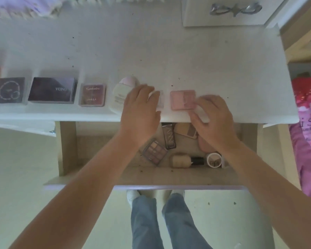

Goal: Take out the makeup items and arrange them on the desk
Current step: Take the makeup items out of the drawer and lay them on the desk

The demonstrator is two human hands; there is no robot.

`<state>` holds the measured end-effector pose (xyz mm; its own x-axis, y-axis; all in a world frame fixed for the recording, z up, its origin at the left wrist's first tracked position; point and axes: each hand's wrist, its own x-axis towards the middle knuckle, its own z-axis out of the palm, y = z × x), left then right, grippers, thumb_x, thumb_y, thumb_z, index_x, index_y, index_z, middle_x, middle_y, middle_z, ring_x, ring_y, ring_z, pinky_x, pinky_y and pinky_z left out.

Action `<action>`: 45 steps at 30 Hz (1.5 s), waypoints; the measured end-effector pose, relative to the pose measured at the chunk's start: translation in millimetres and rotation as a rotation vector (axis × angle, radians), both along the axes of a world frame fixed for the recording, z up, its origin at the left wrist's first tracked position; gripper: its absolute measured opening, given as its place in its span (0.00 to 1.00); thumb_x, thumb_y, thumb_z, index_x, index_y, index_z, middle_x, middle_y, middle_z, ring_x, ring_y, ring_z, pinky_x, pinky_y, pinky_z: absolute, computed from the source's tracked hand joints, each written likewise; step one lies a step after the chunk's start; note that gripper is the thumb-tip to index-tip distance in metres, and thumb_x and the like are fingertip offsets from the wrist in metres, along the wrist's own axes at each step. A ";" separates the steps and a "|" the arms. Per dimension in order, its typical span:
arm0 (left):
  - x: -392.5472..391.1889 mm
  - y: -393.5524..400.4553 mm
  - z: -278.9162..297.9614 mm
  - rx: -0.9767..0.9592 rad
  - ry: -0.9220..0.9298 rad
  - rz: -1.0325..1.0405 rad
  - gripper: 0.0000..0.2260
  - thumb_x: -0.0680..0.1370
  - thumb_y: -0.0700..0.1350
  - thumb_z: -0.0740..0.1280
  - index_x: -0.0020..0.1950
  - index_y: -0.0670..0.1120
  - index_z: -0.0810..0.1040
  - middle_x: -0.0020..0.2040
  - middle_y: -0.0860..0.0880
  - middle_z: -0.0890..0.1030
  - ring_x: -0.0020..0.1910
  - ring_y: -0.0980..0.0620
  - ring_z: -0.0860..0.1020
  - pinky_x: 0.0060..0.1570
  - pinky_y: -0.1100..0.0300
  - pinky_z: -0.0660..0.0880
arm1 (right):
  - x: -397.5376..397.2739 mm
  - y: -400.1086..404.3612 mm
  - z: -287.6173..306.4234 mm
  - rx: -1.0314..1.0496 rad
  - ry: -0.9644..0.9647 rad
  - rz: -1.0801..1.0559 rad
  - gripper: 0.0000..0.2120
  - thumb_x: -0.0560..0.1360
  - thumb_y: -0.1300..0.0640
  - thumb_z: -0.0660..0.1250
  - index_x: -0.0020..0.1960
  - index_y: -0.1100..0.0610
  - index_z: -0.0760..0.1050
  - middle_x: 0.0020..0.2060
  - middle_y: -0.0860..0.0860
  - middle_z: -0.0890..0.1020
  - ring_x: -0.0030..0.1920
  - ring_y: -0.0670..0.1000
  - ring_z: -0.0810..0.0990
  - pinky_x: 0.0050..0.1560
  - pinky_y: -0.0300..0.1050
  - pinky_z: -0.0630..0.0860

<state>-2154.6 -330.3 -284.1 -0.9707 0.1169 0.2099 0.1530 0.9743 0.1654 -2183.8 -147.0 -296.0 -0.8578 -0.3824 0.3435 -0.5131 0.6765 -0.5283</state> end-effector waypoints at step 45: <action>48.5 47.4 10.9 0.318 -0.224 0.004 0.31 0.61 0.52 0.70 0.59 0.38 0.74 0.56 0.40 0.78 0.55 0.42 0.76 0.54 0.57 0.67 | 66.6 66.6 26.2 -0.050 -0.312 -0.170 0.21 0.65 0.50 0.61 0.58 0.51 0.67 0.46 0.60 0.78 0.42 0.46 0.73 0.40 0.38 0.73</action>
<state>-2106.1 -282.9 -273.1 -0.9969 0.0760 0.0179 0.0750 0.8697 0.4878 -2117.2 -80.4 -269.8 -0.9743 -0.2144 0.0698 -0.2042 0.7078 -0.6763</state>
